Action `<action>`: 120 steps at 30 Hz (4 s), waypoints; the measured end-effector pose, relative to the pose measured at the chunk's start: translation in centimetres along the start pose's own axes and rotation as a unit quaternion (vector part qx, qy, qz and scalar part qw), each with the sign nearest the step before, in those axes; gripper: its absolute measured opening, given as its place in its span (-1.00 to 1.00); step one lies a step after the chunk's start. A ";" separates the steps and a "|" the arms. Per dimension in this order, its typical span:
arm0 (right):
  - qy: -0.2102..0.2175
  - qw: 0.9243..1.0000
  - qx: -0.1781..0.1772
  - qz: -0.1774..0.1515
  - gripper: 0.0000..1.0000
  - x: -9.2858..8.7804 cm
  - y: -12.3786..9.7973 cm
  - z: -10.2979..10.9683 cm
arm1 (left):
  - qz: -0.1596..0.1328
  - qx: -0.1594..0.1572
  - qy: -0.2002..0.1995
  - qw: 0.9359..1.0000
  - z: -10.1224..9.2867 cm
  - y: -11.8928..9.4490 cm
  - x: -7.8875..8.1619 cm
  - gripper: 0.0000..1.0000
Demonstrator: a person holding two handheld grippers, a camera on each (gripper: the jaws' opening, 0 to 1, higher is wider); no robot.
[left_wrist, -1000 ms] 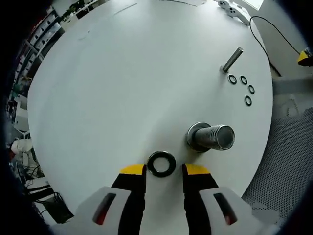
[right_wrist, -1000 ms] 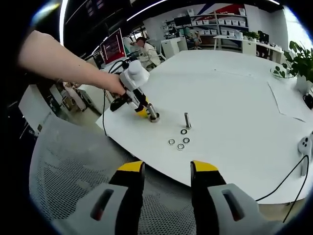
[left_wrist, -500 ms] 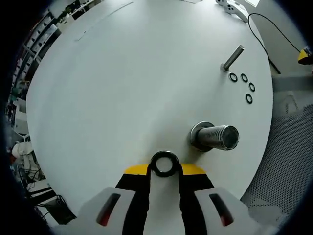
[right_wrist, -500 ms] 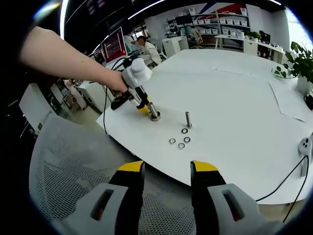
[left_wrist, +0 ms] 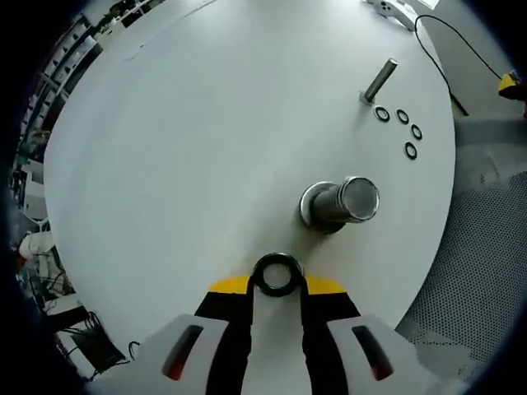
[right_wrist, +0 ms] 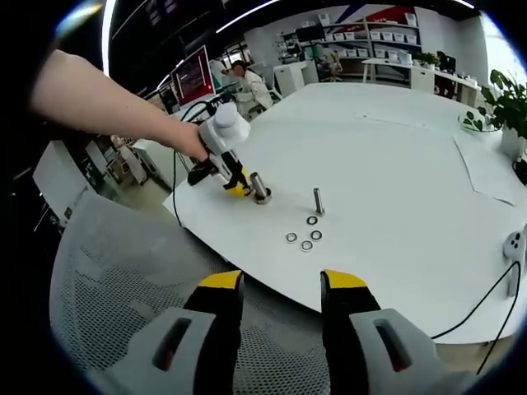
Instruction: Place the washer onto the threaded stud by aligning its center hole with the stud, sliding it down to the base, and recovering from edge contact or off-axis alignment until the washer reaches the visible bottom stop.
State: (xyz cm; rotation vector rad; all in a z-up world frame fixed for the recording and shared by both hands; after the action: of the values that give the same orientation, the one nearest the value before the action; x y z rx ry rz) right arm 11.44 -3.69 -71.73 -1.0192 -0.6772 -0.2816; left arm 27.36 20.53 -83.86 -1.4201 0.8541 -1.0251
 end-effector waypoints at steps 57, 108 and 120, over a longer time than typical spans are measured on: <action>-0.019 1.000 0.016 0.013 -0.21 -0.3 0.2 0.7 | -0.025 0.028 -0.102 0.994 -1.8 -0.2 -1.0 -0.63; -0.014 1.000 0.017 0.008 -0.22 -0.3 0.1 0.6 | -0.046 0.012 0.042 0.998 -2.2 -5.0 6.8 -0.63; -0.014 1.000 0.013 0.010 -0.23 -0.3 0.1 0.4 | -0.022 0.010 0.040 0.999 -2.3 -1.7 6.3 -0.62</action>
State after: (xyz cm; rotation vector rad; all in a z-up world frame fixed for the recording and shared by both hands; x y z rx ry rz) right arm 11.13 -3.30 -71.86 -1.0058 -0.6945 -0.2398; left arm 27.44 14.04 -81.40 -1.3939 0.8725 -1.1265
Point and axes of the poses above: the point that each gripper's makers call its tool centre point, and the gripper's own axes: y roughly forward along the fingers, z roughly to its left, x roughly out of its top, the point moved 3 cm from there along -y, roughly backward along the fingers, and after that the axes turned 7 degrees about y, right-handed, at the moved point
